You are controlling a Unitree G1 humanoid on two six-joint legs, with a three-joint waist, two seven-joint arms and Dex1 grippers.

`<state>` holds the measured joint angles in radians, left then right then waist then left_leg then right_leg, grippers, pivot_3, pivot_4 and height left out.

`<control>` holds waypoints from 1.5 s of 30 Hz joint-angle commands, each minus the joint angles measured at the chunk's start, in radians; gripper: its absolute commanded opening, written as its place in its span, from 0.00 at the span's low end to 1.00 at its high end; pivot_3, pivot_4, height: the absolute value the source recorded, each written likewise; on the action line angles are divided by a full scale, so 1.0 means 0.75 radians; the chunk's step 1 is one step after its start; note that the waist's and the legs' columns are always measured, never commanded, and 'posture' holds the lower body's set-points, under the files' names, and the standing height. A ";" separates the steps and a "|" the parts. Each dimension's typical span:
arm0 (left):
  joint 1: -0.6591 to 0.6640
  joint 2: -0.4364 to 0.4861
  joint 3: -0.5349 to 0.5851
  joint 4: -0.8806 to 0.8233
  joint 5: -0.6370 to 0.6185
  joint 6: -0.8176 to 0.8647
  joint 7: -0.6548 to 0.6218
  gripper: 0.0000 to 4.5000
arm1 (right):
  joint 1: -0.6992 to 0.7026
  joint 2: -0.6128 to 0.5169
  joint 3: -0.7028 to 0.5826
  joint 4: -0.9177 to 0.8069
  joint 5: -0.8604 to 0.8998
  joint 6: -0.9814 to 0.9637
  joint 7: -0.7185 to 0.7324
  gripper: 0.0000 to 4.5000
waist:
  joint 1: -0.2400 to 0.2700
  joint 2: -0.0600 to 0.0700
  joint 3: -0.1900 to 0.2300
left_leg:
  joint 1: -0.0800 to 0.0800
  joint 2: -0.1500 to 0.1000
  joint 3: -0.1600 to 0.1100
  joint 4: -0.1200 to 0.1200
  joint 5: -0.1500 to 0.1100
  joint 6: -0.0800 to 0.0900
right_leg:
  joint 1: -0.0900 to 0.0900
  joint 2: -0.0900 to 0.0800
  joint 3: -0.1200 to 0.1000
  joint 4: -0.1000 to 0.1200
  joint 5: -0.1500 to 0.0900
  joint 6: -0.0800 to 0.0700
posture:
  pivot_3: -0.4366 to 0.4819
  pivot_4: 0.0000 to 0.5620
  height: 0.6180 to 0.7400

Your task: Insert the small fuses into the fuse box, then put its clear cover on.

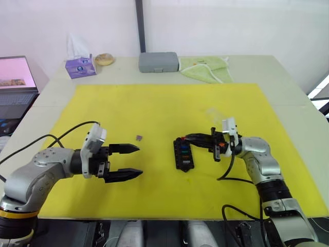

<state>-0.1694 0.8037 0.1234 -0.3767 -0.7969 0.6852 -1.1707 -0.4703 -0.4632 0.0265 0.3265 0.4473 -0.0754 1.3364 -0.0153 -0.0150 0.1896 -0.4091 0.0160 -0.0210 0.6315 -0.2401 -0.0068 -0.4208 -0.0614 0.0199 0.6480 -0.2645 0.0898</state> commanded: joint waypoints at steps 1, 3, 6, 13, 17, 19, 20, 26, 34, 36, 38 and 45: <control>-0.018 0.010 -0.006 -0.036 -0.009 -0.009 -0.006 0.99 | 0.001 0.019 -0.008 0.005 -0.007 -0.034 0.011 0.00 | 0.000 0.000 0.000 | 0.000 0.000 0.000 0.000 0.000 0.000 | 0.000 0.000 0.000 0.000 0.000 0.000 | 0.48 0.27 1.00; -0.018 0.013 -0.009 -0.036 -0.009 -0.009 -0.005 0.99 | 0.001 0.023 -0.009 0.007 -0.011 -0.035 0.012 0.00 | -0.001 0.000 0.000 | 0.000 0.000 0.000 0.000 0.000 0.000 | 0.000 0.000 0.000 0.000 0.000 0.000 | 0.48 0.27 1.00; -0.020 0.011 -0.014 -0.035 -0.008 -0.009 0.001 0.99 | 0.004 0.029 -0.007 0.005 -0.016 -0.037 0.012 0.00 | -0.002 0.000 0.000 | 0.000 0.000 0.000 0.000 0.000 0.000 | 0.000 0.000 0.000 0.001 0.000 0.000 | 0.48 0.27 1.00; -0.018 0.008 -0.022 -0.039 -0.002 -0.012 0.011 0.99 | 0.003 0.041 -0.001 0.018 -0.032 -0.048 0.008 0.00 | -0.002 0.000 0.000 | 0.001 0.000 0.000 0.001 0.000 0.000 | 0.000 0.000 0.000 0.002 0.000 0.000 | 0.48 0.27 1.00; -0.018 0.007 -0.026 -0.039 -0.002 -0.012 0.018 0.99 | 0.006 0.046 0.000 0.020 -0.045 -0.051 0.008 0.00 | -0.002 0.000 0.000 | 0.001 0.000 0.000 0.001 0.000 0.000 | 0.000 0.000 0.000 0.002 0.000 0.000 | 0.48 0.27 1.00; -0.018 0.006 -0.028 -0.039 -0.003 -0.013 0.021 0.99 | 0.007 0.047 0.001 0.023 -0.049 -0.054 0.008 0.00 | -0.003 0.000 0.000 | 0.001 0.000 0.000 0.001 0.000 0.000 | 0.000 0.000 0.000 0.002 0.000 0.000 | 0.48 0.27 1.00; -0.019 0.006 -0.030 -0.038 -0.002 -0.014 0.022 0.99 | 0.007 0.048 0.002 0.024 -0.051 -0.056 0.008 0.00 | -0.003 0.000 0.000 | 0.001 0.000 0.000 0.001 0.000 0.000 | 0.000 0.000 0.000 0.002 0.000 0.000 | 0.48 0.27 1.00; -0.020 -0.003 -0.037 -0.033 0.007 -0.022 0.034 0.99 | 0.008 0.049 0.012 0.041 -0.076 -0.069 0.003 0.00 | -0.003 0.000 0.000 | 0.001 0.000 0.000 0.001 0.000 0.000 | 0.000 0.000 0.000 0.003 0.000 0.000 | 0.48 0.27 1.00; -0.015 -0.010 -0.039 -0.031 0.012 -0.026 0.044 0.99 | 0.008 0.050 0.012 0.063 -0.091 -0.053 -0.021 0.00 | -0.003 0.000 -0.001 | 0.002 0.000 0.000 0.001 0.000 0.000 | 0.001 0.001 0.000 0.003 0.000 0.000 | 0.48 0.27 1.00; -0.015 -0.012 -0.040 -0.032 0.013 -0.027 0.047 0.99 | 0.007 0.049 0.013 0.068 -0.094 -0.056 -0.022 0.00 | -0.003 0.000 -0.001 | 0.002 0.000 0.000 0.001 0.000 0.000 | 0.001 0.001 0.000 0.003 0.000 0.000 | 0.48 0.27 1.00; -0.014 -0.014 -0.040 -0.032 0.015 -0.026 0.050 0.99 | 0.006 0.047 0.014 0.075 -0.101 -0.057 -0.027 0.00 | -0.004 0.000 -0.001 | 0.002 0.000 0.000 0.001 0.000 0.000 | 0.001 0.001 0.000 0.004 0.000 0.000 | 0.48 0.27 1.00; -0.027 -0.022 -0.045 -0.014 0.026 -0.031 0.051 0.99 | 0.011 0.028 0.034 0.096 -0.153 -0.067 -0.041 0.00 | -0.004 0.000 -0.001 | 0.007 0.000 0.000 0.001 0.000 0.000 | 0.007 0.001 0.000 0.003 0.000 0.000 | 0.48 0.27 1.00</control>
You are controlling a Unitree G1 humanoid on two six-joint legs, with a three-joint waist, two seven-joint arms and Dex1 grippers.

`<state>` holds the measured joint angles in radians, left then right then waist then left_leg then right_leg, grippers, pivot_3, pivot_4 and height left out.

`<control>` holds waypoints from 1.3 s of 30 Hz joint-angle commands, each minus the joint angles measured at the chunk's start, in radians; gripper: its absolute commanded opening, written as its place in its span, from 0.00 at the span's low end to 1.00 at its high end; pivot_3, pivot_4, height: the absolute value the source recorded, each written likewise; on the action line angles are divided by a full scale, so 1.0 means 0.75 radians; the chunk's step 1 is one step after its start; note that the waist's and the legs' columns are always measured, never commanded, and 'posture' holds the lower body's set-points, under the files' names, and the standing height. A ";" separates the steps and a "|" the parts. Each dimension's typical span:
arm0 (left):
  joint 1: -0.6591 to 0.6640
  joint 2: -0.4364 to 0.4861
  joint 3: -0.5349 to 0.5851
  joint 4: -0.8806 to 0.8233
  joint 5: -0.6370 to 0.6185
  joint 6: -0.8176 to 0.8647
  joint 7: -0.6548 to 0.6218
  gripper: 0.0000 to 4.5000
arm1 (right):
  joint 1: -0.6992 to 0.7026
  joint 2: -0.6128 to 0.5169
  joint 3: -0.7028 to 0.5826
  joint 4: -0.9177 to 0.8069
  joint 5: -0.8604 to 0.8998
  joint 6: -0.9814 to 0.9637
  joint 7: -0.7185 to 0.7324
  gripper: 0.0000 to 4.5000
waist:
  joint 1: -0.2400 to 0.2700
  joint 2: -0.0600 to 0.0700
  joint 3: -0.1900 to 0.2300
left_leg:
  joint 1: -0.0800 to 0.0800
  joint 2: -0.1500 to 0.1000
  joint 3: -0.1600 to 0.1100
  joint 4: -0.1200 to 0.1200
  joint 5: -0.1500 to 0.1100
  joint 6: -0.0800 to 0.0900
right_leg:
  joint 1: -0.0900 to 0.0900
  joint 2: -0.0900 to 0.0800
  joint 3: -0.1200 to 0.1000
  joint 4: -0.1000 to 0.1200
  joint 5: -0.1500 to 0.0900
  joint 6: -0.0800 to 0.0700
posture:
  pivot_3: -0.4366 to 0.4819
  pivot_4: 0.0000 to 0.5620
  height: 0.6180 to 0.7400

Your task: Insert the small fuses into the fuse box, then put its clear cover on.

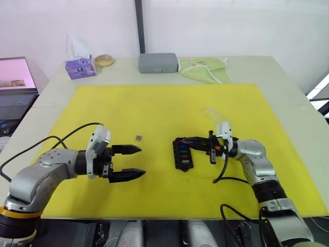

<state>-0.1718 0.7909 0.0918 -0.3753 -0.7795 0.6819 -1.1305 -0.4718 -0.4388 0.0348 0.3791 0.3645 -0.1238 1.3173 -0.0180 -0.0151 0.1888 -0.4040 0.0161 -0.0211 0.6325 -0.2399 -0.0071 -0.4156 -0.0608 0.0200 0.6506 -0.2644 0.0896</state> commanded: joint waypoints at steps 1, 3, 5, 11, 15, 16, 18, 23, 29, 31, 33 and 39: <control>-0.027 -0.007 -0.005 -0.012 0.006 -0.027 -0.004 0.99 | 0.014 -0.001 0.020 0.020 -0.037 0.001 -0.017 0.00 | 0.000 0.000 0.000 | 0.002 0.000 0.000 0.000 0.000 0.000 | 0.002 0.000 0.000 0.000 0.000 0.000 | 0.48 0.27 1.00; -0.031 -0.010 -0.007 -0.007 0.011 -0.027 -0.007 0.99 | 0.013 0.004 0.013 0.007 -0.024 0.007 -0.019 0.00 | 0.000 0.000 0.000 | 0.006 0.000 0.000 -0.001 0.000 0.000 | 0.006 0.000 0.000 -0.001 0.000 0.000 | 0.48 0.27 1.00; -0.034 -0.011 -0.009 -0.001 0.015 -0.028 -0.010 0.99 | 0.012 0.006 0.007 -0.002 -0.014 0.001 -0.013 0.00 | 0.000 0.000 0.000 | 0.010 0.000 0.000 -0.001 0.000 0.000 | 0.010 0.000 0.000 -0.001 0.000 0.000 | 0.48 0.27 1.00; -0.036 -0.011 -0.013 0.005 0.020 -0.027 -0.016 0.99 | 0.002 0.018 -0.029 -0.071 0.065 0.033 -0.010 0.00 | 0.000 0.000 0.000 | 0.012 0.000 0.000 -0.002 0.000 0.000 | 0.011 0.000 0.000 -0.001 0.000 0.000 | 0.48 0.27 1.00; -0.036 -0.013 -0.017 0.012 0.029 -0.032 -0.023 0.99 | -0.011 0.023 -0.032 -0.102 0.078 0.050 -0.024 0.00 | 0.000 0.000 0.000 | 0.012 0.000 0.000 -0.001 0.000 0.000 | 0.011 0.000 0.000 -0.001 0.000 0.000 | 0.48 0.27 1.00; -0.036 -0.014 -0.018 0.013 0.031 -0.033 -0.025 0.99 | -0.015 0.024 -0.032 -0.108 0.082 0.055 -0.029 0.00 | 0.000 0.000 0.000 | 0.012 0.000 0.000 -0.002 0.000 0.000 | 0.011 0.000 0.000 -0.001 0.000 0.000 | 0.48 0.27 1.00; -0.036 -0.016 -0.021 0.015 0.035 -0.036 -0.025 0.99 | -0.020 0.022 -0.028 -0.115 0.081 0.059 -0.031 0.00 | 0.000 0.000 0.000 | 0.012 0.000 0.000 -0.002 0.000 0.000 | 0.011 0.000 0.000 -0.001 0.000 0.000 | 0.48 0.27 1.00; -0.032 -0.019 -0.025 0.016 0.036 -0.045 -0.019 0.99 | -0.011 0.009 -0.009 -0.097 0.051 0.040 -0.016 0.00 | 0.000 0.000 0.000 | 0.012 0.000 0.000 -0.002 0.000 0.000 | 0.011 0.000 0.000 -0.001 0.000 0.000 | 0.48 0.27 1.00; -0.027 -0.023 -0.026 0.018 0.039 -0.050 -0.014 0.99 | -0.005 0.004 -0.003 -0.068 0.028 0.024 0.000 0.00 | 0.001 0.000 0.000 | 0.012 0.000 0.000 -0.002 0.000 0.000 | 0.011 0.000 0.000 -0.001 0.000 0.000 | 0.48 0.27 1.00; -0.025 -0.024 -0.026 0.017 0.040 -0.051 -0.012 0.99 | -0.009 0.006 -0.002 -0.056 0.020 0.018 0.000 0.00 | 0.000 0.000 0.000 | 0.012 0.000 0.000 -0.001 0.000 0.000 | 0.011 0.000 0.000 -0.001 0.000 0.000 | 0.48 0.27 1.00; -0.023 -0.025 -0.023 0.017 0.039 -0.050 -0.009 0.99 | -0.011 0.008 -0.002 -0.046 0.012 0.013 0.002 0.00 | 0.001 0.000 0.000 | 0.012 0.000 0.000 -0.001 0.000 0.000 | 0.011 0.000 0.000 -0.001 0.000 0.000 | 0.48 0.27 1.00; -0.019 -0.025 -0.018 0.013 0.038 -0.049 -0.001 0.99 | -0.010 0.001 -0.005 -0.009 -0.006 -0.004 0.013 0.00 | 0.001 0.000 0.000 | 0.012 0.000 0.000 -0.001 0.000 0.000 | 0.011 0.000 0.000 -0.001 0.000 0.000 | 0.48 0.27 1.00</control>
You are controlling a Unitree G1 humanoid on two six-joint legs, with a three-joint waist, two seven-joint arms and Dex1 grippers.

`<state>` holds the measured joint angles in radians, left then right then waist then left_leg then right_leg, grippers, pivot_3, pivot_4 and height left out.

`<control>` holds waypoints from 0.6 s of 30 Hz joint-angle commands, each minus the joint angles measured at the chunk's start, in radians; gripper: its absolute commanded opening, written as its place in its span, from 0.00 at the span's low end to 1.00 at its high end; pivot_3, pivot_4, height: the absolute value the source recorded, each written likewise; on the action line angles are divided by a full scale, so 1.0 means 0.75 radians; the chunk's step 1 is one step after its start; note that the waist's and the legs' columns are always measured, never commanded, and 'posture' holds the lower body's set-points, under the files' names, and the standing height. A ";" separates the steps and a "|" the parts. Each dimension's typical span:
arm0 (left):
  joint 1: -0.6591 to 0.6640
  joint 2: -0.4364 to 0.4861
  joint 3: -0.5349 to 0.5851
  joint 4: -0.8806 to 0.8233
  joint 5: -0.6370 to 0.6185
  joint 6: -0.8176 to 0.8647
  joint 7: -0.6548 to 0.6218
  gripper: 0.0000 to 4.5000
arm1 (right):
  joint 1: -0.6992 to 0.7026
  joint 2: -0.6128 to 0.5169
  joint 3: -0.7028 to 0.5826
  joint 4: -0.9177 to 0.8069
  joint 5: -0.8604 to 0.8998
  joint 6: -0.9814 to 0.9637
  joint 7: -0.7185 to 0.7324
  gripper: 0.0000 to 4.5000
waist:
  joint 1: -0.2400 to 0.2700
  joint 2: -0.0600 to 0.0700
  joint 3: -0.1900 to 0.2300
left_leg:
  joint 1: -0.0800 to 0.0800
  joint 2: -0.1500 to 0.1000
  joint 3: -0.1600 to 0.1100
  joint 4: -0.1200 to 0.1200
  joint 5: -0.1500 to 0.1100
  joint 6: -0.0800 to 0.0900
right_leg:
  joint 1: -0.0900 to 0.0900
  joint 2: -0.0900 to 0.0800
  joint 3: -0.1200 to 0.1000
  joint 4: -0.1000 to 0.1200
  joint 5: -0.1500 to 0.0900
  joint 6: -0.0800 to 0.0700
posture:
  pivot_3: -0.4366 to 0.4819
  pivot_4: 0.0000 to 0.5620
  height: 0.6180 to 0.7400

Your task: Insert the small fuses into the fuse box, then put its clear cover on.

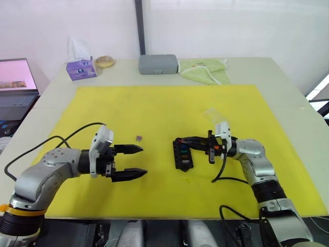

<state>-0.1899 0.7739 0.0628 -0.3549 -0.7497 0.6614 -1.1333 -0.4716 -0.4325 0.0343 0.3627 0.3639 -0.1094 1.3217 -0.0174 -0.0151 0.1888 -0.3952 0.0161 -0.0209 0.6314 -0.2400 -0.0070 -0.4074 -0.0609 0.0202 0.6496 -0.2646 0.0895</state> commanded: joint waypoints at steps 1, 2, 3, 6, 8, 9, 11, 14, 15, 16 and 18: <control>0.006 -0.001 0.021 -0.016 -0.002 -0.022 0.003 0.99 | -0.011 -0.008 -0.005 0.017 -0.006 -0.027 0.008 0.00 | 0.000 0.000 0.000 | 0.000 0.000 0.000 0.000 0.000 0.000 | 0.000 0.000 0.000 0.000 0.000 0.000 | 0.48 0.27 1.00; 0.007 -0.002 0.021 -0.017 -0.003 -0.022 0.005 0.99 | -0.012 -0.009 -0.005 0.021 -0.007 -0.029 0.009 0.00 | 0.000 0.000 0.000 | 0.000 0.000 0.000 0.000 0.000 0.000 | 0.000 0.000 0.000 0.000 0.000 0.000 | 0.48 0.27 1.00; 0.008 -0.002 0.020 -0.019 -0.002 -0.023 0.006 0.99 | -0.012 -0.011 -0.003 0.028 -0.012 -0.034 0.008 0.00 | 0.000 0.000 0.000 | 0.000 0.000 0.000 0.000 0.000 0.000 | 0.000 0.000 0.000 0.000 0.000 0.000 | 0.48 0.27 1.00; 0.007 -0.003 0.018 -0.020 -0.002 -0.023 0.009 0.99 | -0.013 -0.013 0.007 0.051 -0.033 -0.045 0.001 0.00 | 0.000 0.000 0.000 | 0.000 0.000 0.000 0.000 0.000 0.000 | 0.000 0.000 0.000 0.000 0.000 0.000 | 0.48 0.27 1.00; 0.006 -0.005 0.016 -0.019 -0.001 -0.023 0.011 0.99 | -0.011 -0.011 0.016 0.064 -0.050 -0.054 -0.006 0.00 | 0.000 0.000 0.000 | 0.000 0.000 0.000 0.000 0.000 0.000 | 0.000 0.000 0.000 0.000 0.000 0.000 | 0.48 0.27 1.00; 0.005 -0.005 0.016 -0.019 -0.002 -0.023 0.011 0.99 | -0.011 -0.010 0.019 0.067 -0.055 -0.056 -0.008 0.00 | 0.000 0.000 0.000 | 0.000 0.000 0.000 0.000 0.000 0.000 | 0.000 0.000 0.000 0.000 0.000 0.000 | 0.48 0.27 1.00; 0.005 -0.005 0.016 -0.018 0.000 -0.023 0.012 0.99 | -0.011 -0.011 0.027 0.076 -0.070 -0.062 -0.013 0.00 | -0.001 0.000 0.000 | 0.001 0.000 0.000 0.000 0.000 0.000 | 0.001 0.000 0.000 0.000 0.000 0.000 | 0.48 0.27 1.00; 0.006 -0.003 0.015 -0.017 0.004 -0.025 0.012 0.99 | -0.012 -0.017 0.042 0.085 -0.097 -0.062 -0.019 0.00 | -0.002 0.000 0.000 | 0.003 0.000 0.000 0.000 0.000 0.000 | 0.003 0.000 0.000 0.000 0.000 0.000 | 0.48 0.27 1.00; 0.006 -0.003 0.014 -0.016 0.005 -0.026 0.013 0.99 | -0.013 -0.018 0.047 0.088 -0.105 -0.064 -0.021 0.00 | -0.003 0.000 0.000 | 0.003 0.000 0.000 0.000 0.000 0.000 | 0.003 0.000 0.000 0.000 0.000 0.000 | 0.48 0.27 1.00; 0.006 -0.003 0.015 -0.015 0.006 -0.026 0.013 0.99 | -0.014 -0.020 0.050 0.092 -0.111 -0.066 -0.025 0.00 | -0.004 0.000 0.000 | 0.004 0.000 0.000 0.000 0.000 0.000 | 0.003 0.000 0.000 0.000 0.000 0.000 | 0.48 0.27 1.00; 0.006 -0.003 0.015 -0.014 0.007 -0.026 0.013 0.99 | -0.014 -0.021 0.054 0.093 -0.110 -0.073 -0.024 0.00 | -0.004 0.000 0.000 | 0.004 0.000 0.000 0.000 0.000 0.000 | 0.004 0.000 0.000 0.000 0.000 0.000 | 0.48 0.27 1.00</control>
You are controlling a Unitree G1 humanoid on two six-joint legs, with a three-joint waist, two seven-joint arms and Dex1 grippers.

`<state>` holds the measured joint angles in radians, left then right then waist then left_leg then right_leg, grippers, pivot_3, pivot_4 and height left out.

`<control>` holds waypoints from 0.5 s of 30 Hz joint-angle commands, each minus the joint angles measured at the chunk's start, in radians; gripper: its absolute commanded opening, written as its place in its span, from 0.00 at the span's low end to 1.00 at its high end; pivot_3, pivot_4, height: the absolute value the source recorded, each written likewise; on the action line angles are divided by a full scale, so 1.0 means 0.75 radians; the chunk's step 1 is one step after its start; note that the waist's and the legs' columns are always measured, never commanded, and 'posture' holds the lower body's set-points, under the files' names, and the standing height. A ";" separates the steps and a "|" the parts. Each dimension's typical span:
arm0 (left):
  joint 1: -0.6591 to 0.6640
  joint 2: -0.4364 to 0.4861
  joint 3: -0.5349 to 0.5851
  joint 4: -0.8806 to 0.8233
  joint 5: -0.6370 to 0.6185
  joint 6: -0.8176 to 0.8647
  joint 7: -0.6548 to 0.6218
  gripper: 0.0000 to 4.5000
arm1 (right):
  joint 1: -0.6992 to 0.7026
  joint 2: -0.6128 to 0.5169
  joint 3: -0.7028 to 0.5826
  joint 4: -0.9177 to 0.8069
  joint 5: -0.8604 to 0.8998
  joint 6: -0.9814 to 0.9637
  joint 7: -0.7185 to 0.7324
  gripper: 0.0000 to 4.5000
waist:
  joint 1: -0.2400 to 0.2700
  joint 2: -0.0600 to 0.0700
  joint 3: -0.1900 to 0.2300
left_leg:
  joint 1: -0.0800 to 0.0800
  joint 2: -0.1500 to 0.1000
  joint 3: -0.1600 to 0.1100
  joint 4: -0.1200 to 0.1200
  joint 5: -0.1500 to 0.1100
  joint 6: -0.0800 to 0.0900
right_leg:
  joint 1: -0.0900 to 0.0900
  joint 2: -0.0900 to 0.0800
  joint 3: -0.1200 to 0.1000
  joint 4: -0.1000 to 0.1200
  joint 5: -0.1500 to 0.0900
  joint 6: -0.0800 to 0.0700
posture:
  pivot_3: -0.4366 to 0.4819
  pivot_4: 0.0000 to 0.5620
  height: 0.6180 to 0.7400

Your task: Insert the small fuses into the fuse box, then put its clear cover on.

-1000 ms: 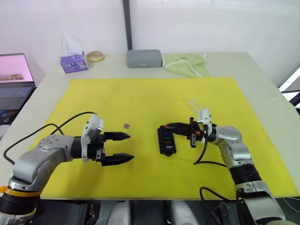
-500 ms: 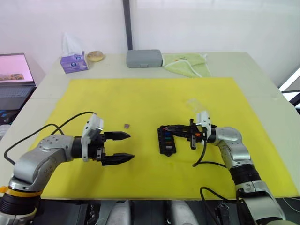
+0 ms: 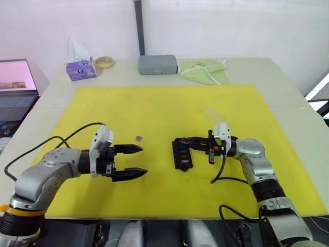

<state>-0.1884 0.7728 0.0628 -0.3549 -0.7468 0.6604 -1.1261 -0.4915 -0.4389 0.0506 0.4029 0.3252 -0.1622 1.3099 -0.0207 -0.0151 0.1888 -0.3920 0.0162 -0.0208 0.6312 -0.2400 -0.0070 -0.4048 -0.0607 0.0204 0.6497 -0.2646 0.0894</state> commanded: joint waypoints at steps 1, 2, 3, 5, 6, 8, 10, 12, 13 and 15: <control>0.004 -0.002 0.015 -0.014 0.004 -0.025 0.003 0.99 | 0.012 -0.013 0.033 0.040 -0.056 -0.006 -0.006 0.00 | 0.000 0.000 0.000 | 0.000 0.000 0.000 0.000 0.000 0.000 | 0.000 0.000 0.000 0.000 0.000 0.000 | 0.48 0.27 1.00; 0.004 -0.002 0.015 -0.013 0.005 -0.025 0.002 0.99 | 0.012 -0.007 0.026 0.032 -0.038 -0.007 0.000 0.00 | 0.000 0.000 0.000 | 0.000 0.000 0.000 0.000 0.000 0.000 | 0.000 0.000 0.000 0.000 0.000 0.000 | 0.48 0.27 1.00; 0.003 -0.002 0.014 -0.011 0.007 -0.026 0.001 0.99 | 0.009 0.001 0.012 0.018 -0.009 -0.001 0.004 0.00 | 0.000 0.000 0.000 | 0.000 0.000 0.000 0.000 0.000 0.000 | 0.000 0.000 0.000 0.000 0.000 0.000 | 0.48 0.27 1.00; 0.003 -0.003 0.012 -0.010 0.008 -0.026 0.000 0.99 | 0.001 0.013 -0.009 -0.002 0.029 0.011 0.001 0.00 | 0.000 0.000 0.000 | 0.000 0.000 0.000 0.000 0.000 0.000 | 0.000 0.000 0.000 0.000 0.000 0.000 | 0.48 0.27 1.00; 0.002 -0.004 0.012 -0.009 0.009 -0.026 0.000 0.99 | -0.001 0.014 -0.010 -0.005 0.032 0.012 -0.001 0.00 | 0.000 0.000 0.000 | 0.000 0.000 0.000 0.000 0.000 0.000 | 0.000 0.000 0.000 0.000 0.000 0.000 | 0.48 0.27 1.00; 0.002 -0.006 0.010 -0.011 0.010 -0.026 0.001 0.99 | -0.001 0.014 -0.011 -0.005 0.033 0.009 -0.003 0.00 | 0.000 0.000 0.000 | 0.000 0.000 0.000 0.000 0.000 0.000 | 0.000 0.000 0.000 0.000 0.000 0.000 | 0.48 0.27 1.00; 0.003 -0.008 0.009 -0.013 0.011 -0.026 0.002 0.99 | 0.000 0.014 -0.010 -0.005 0.034 0.008 -0.003 0.00 | 0.000 0.000 0.000 | 0.000 0.000 0.000 0.000 0.000 0.000 | 0.000 0.000 0.000 0.000 0.000 0.000 | 0.48 0.27 1.00; 0.005 -0.009 0.009 -0.014 0.014 -0.027 0.002 0.99 | 0.001 0.008 -0.003 -0.002 0.025 0.005 -0.003 0.00 | 0.000 0.000 0.000 | 0.000 0.000 0.000 0.000 0.000 0.000 | 0.000 0.000 0.000 0.000 0.000 0.000 | 0.48 0.27 1.00; 0.005 -0.009 0.009 -0.015 0.014 -0.026 0.004 0.99 | 0.003 0.007 -0.001 0.000 0.023 0.003 0.000 0.00 | 0.000 0.000 0.000 | 0.000 0.000 0.000 0.000 0.000 0.000 | 0.000 0.000 0.000 0.000 0.000 0.000 | 0.48 0.27 1.00; 0.008 -0.009 0.011 -0.014 0.017 -0.027 0.004 0.99 | 0.005 0.007 0.004 0.005 0.016 0.000 0.001 0.00 | 0.000 0.000 0.000 | 0.000 0.000 0.000 0.000 0.000 0.000 | 0.000 0.000 0.000 0.000 0.000 0.000 | 0.48 0.27 1.00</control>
<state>-0.1882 0.7661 0.0618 -0.3548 -0.7326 0.6597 -1.1259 -0.4922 -0.4365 0.0502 0.4050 0.3439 -0.1572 1.3120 -0.0204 -0.0152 0.1887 -0.3920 0.0163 -0.0208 0.6312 -0.2400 -0.0070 -0.4046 -0.0607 0.0205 0.6497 -0.2646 0.0894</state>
